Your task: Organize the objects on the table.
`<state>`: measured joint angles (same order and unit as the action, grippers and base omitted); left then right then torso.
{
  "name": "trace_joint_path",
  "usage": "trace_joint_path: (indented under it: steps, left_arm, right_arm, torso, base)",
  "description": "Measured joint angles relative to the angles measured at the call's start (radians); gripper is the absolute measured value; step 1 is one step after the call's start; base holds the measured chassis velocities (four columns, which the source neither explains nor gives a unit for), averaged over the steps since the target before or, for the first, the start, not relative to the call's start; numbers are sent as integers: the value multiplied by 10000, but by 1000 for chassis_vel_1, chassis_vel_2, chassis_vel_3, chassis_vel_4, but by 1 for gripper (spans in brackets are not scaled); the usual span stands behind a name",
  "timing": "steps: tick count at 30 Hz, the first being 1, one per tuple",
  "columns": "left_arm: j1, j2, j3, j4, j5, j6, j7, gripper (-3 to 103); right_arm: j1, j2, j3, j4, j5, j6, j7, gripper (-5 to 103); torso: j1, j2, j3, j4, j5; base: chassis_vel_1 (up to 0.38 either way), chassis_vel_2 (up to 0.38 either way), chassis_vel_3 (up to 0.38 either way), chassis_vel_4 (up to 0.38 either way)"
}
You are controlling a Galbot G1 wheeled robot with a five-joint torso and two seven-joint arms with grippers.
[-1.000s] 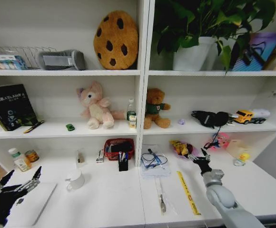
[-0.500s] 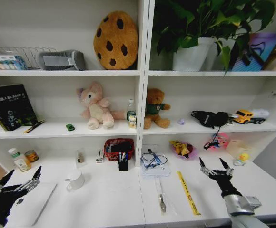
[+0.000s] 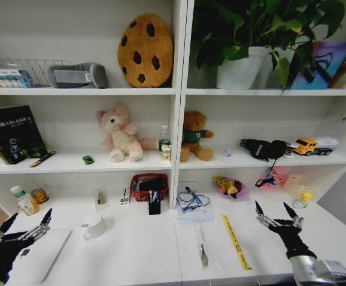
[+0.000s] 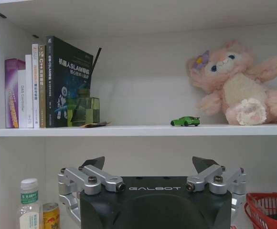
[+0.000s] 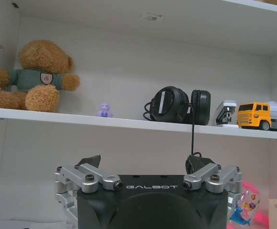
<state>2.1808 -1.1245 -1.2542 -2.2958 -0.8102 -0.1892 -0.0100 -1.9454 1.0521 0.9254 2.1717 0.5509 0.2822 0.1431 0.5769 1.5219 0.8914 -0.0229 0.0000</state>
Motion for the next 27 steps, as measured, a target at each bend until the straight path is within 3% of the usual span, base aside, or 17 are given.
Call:
trace_joint_path:
  steps: [17,27]
  left_arm:
    - [0,0,0,0,0,0,0,100]
    - [0,0,-1,0,0,0,-2,100]
  right_arm:
    - [49,-10,-27,-51,5,-13,10,100]
    - [63,-14,-41,-65,5,-22,18,100]
  torso:
    - [0,0,0,0,2]
    - [-2,1,-1,0,-2]
  base:
    - [9,7,-7,-10]
    - [169,175,-158,-166]
